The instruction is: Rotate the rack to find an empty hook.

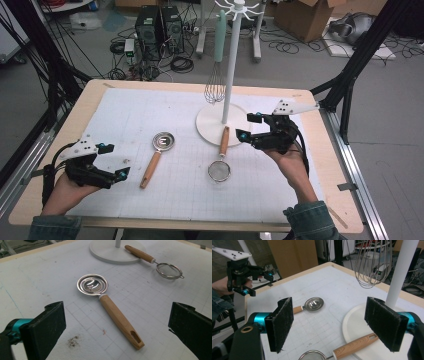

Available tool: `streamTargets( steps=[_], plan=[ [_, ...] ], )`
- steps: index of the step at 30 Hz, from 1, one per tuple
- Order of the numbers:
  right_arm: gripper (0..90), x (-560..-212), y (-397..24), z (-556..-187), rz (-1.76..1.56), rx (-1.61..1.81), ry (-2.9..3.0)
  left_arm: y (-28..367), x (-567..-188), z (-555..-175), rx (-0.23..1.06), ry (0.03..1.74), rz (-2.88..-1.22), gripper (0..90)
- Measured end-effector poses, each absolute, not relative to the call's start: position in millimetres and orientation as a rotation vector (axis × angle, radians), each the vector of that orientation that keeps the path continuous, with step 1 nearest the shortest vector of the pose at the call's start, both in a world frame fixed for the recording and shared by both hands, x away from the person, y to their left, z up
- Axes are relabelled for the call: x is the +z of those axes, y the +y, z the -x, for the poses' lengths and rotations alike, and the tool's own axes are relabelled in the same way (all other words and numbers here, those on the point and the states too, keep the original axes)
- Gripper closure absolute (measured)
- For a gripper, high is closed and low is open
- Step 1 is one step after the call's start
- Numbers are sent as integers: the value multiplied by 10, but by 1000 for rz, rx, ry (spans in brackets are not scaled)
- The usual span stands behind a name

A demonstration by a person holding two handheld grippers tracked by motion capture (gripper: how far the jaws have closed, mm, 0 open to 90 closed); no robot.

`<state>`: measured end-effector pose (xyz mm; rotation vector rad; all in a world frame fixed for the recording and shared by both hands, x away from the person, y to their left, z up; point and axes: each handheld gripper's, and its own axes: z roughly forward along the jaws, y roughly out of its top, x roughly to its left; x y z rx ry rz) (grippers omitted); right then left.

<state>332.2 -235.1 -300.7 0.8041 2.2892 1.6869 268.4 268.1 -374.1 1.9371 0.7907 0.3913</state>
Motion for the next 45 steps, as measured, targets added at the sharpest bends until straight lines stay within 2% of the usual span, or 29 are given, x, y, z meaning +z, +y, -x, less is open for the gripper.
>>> streamTargets(
  steps=[35,45],
  plan=[
    [225,-3458,-2299,-3256,-877,1626,2336,2619,-3775,-2697,377,784,-1945,18],
    [254,-3585,-2285,-3274,-907,1562,2358,2591,-3793,-2707,374,780,-1949,17]
  ],
)
